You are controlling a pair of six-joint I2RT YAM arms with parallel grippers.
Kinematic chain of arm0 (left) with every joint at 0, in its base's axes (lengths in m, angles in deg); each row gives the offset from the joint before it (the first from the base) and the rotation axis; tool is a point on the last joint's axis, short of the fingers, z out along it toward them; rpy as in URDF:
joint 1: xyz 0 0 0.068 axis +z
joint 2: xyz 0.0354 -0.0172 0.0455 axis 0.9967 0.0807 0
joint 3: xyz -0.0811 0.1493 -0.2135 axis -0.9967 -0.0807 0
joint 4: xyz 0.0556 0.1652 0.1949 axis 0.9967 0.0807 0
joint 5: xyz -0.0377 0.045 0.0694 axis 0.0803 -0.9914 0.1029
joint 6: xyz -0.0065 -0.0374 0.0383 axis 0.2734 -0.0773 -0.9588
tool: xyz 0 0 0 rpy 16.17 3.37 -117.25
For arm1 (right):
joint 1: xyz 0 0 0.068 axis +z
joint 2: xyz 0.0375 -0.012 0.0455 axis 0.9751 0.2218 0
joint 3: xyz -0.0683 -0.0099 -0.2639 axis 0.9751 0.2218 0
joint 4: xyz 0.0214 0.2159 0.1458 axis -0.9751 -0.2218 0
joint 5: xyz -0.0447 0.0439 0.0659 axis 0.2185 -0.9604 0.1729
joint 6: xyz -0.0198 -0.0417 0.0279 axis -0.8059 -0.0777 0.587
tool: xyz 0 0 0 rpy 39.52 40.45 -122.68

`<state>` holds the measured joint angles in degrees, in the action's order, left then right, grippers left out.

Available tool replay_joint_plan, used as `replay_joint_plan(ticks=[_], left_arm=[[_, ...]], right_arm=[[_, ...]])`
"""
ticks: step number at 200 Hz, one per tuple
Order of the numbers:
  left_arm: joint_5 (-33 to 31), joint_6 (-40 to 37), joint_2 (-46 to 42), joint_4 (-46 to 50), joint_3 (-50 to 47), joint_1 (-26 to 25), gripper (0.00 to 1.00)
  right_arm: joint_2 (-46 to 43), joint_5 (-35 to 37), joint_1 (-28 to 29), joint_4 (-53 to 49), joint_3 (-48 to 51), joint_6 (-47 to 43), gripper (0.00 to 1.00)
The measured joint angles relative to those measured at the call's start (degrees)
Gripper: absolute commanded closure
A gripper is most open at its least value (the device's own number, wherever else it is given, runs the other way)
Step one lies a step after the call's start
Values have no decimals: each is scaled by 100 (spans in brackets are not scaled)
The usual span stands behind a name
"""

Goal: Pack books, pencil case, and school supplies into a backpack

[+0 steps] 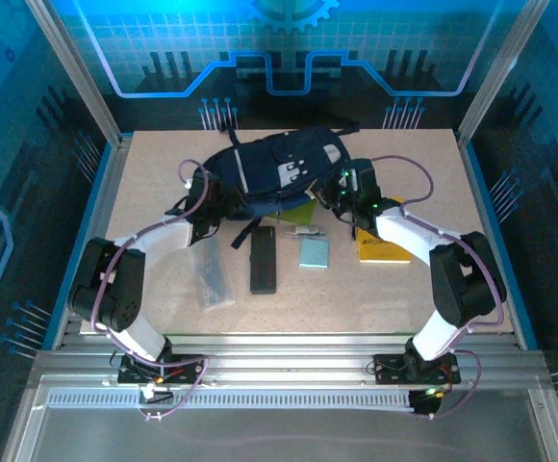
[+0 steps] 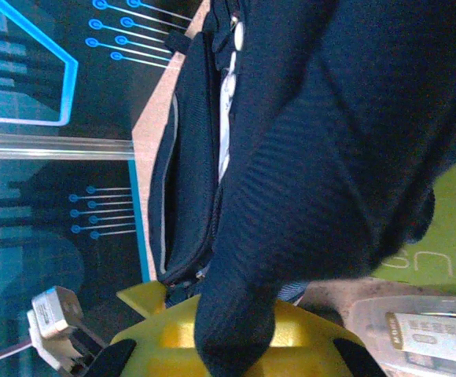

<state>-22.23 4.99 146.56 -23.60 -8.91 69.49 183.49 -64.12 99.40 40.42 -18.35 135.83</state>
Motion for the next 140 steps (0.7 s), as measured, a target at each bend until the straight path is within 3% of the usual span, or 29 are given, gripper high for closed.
replay_joint_plan(ticks=[21,31,59,92,140], left_arm=[[431,-326,-396,-245,-468,-87,16],[662,-444,-688,-286,-702,-114,2],[901,-483,-1488,-140,-896,-328,1],[756,787,-1744,-28,-896,-468,1],[343,2820,-914,-595,-901,-881,1]], right_arm=[[-7,101,0,-352,-254,87,98],[-7,133,15,-656,-505,72,97],[0,144,74,-990,-1132,74,97],[13,146,76,-984,-1139,256,97],[15,120,76,-595,-619,667,97]])
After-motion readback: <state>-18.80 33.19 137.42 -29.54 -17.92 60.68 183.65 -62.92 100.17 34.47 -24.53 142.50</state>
